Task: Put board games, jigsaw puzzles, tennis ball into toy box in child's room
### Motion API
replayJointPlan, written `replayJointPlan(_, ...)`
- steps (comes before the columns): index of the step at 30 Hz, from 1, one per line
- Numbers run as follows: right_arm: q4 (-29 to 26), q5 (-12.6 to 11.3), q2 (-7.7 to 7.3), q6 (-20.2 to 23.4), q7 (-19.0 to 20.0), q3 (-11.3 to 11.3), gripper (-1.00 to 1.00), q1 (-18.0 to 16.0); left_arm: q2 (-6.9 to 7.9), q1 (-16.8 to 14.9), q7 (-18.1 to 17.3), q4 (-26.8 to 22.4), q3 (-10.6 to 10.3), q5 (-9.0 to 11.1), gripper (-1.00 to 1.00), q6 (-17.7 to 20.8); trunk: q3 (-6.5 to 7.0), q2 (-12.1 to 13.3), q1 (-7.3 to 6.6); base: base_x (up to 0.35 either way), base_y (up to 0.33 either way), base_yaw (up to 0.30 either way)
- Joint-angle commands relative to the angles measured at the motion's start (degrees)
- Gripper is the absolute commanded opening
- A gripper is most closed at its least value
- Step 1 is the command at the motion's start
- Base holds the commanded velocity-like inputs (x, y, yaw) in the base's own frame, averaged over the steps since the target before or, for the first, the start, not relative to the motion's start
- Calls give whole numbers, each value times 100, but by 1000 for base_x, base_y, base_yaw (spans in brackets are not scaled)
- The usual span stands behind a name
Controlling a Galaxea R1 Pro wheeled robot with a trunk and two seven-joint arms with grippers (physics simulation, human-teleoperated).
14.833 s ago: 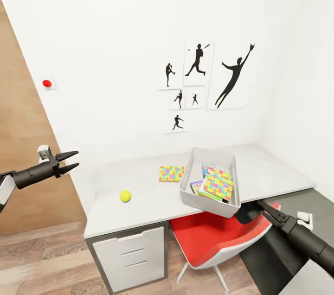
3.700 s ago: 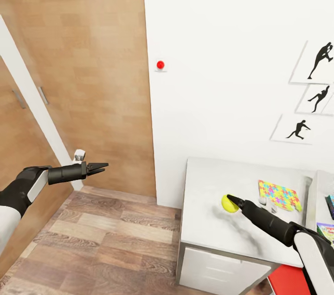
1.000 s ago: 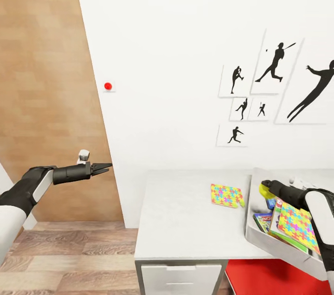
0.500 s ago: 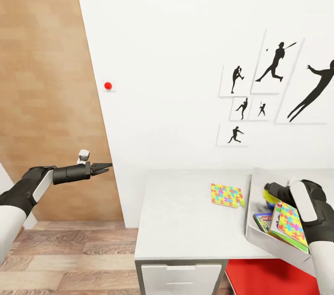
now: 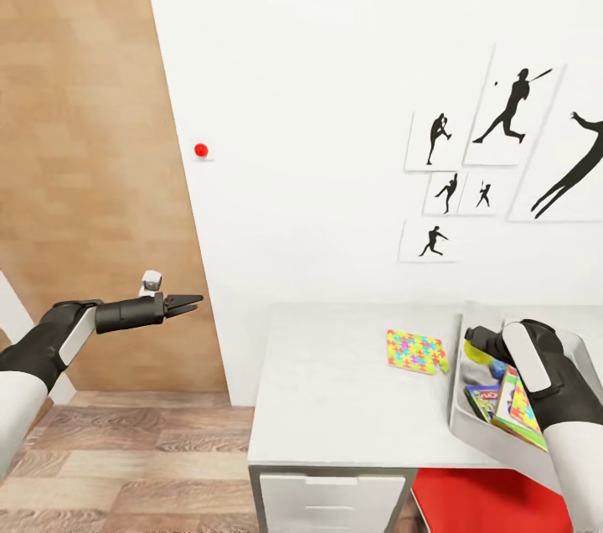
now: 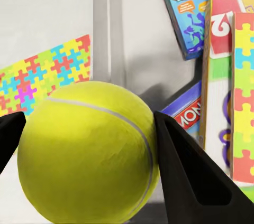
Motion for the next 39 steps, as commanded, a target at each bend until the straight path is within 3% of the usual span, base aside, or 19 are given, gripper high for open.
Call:
replayJointPlan(1,-6,-81,-6,0,-67,3,-100,-26,7,-8,-1,2,-27,39,100,46,-21,-15,4,0,0,75)
replayJointPlan(13,229,-72,-93,-20,-79,4,-100,-76,7,-8,-1,0,-27,37,100,47,-73,-15,4,0,0,47)
replayJointPlan(17,482,-68,-114,-25,-91,6,-100,-262,7,-8,-1,-1,-27,37,100,45,-74,-15,4,0,0,2)
replayJointPlan(32,806,-54,-120,-28,-159,0,-100,-393,7,-8,-1,0,-27,37,100,49,-74,-15,4,0,0,0)
replayJointPlan(39,1487,-39,-126,-59,-477,11,-100,-694,7,-8,-1,2,-27,37,100,45,-74,-15,4,0,0,0)
